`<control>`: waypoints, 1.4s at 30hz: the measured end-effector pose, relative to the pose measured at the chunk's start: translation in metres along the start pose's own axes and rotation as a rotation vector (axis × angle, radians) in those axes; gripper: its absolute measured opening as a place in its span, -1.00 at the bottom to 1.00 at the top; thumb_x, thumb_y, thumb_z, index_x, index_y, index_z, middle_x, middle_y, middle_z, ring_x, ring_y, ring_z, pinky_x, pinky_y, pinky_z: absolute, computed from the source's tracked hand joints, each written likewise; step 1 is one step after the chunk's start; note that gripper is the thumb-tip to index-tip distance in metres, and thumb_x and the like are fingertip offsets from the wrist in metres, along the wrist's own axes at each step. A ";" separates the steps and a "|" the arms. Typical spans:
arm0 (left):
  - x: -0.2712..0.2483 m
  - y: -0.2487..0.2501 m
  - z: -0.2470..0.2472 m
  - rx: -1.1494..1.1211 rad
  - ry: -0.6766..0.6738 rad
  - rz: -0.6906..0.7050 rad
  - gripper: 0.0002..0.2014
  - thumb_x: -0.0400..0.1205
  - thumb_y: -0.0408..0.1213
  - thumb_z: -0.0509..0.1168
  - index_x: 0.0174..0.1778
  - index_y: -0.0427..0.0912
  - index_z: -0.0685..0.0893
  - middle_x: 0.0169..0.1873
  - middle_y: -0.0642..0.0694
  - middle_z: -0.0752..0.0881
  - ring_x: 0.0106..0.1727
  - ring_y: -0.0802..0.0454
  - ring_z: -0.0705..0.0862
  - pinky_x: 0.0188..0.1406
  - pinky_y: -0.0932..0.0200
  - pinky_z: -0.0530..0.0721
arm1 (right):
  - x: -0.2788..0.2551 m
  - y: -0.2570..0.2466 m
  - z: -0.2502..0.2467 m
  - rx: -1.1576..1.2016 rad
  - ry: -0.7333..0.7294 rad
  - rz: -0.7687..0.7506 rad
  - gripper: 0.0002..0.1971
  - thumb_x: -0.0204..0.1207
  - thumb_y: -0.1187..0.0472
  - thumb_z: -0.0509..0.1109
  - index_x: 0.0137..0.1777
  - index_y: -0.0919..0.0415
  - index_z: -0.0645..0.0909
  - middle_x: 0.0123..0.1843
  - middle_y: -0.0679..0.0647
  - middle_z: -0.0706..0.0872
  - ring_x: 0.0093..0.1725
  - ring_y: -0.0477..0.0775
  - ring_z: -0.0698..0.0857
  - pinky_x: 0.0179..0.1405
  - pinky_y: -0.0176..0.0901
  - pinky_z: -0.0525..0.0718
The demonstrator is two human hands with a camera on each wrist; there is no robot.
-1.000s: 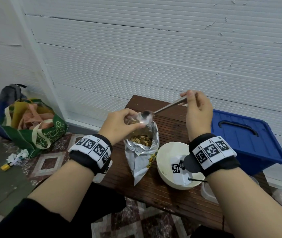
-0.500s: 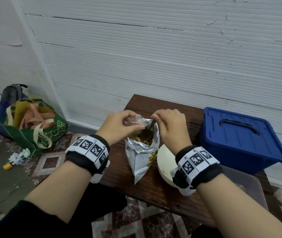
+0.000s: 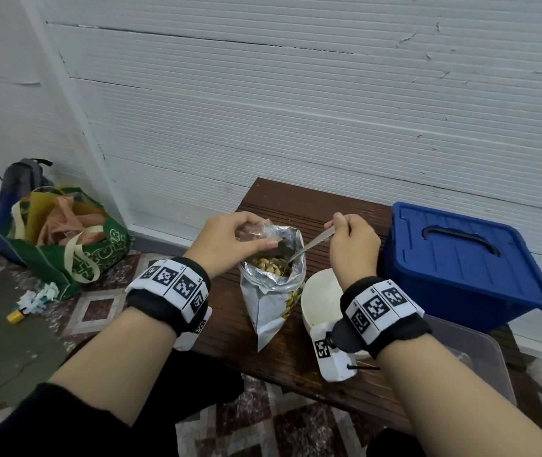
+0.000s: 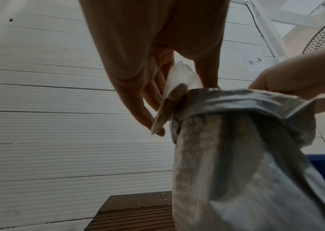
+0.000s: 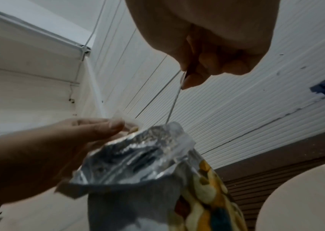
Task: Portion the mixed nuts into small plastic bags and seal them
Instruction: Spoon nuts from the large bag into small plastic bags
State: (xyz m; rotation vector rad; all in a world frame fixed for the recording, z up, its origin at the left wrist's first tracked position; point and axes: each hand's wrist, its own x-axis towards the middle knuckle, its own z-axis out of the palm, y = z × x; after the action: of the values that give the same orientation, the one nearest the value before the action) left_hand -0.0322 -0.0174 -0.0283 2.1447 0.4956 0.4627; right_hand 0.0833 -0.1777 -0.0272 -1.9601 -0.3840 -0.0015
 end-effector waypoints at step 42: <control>0.006 -0.002 0.013 0.132 -0.047 0.045 -0.47 0.30 0.04 0.61 0.19 0.05 0.72 -0.11 0.22 0.72 -0.05 0.31 0.67 -0.02 0.38 0.63 | 0.026 -0.014 -0.007 0.135 0.101 -0.112 -0.72 0.73 0.12 0.14 -0.10 0.11 0.65 -0.39 -0.12 0.66 -0.39 -0.44 0.58 -0.32 -0.64 0.44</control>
State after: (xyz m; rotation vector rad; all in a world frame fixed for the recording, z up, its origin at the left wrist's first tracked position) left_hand -0.0213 -0.0225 -0.0364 2.2921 0.4628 0.4136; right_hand 0.1057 -0.1715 -0.0070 -1.7958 -0.4166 -0.1429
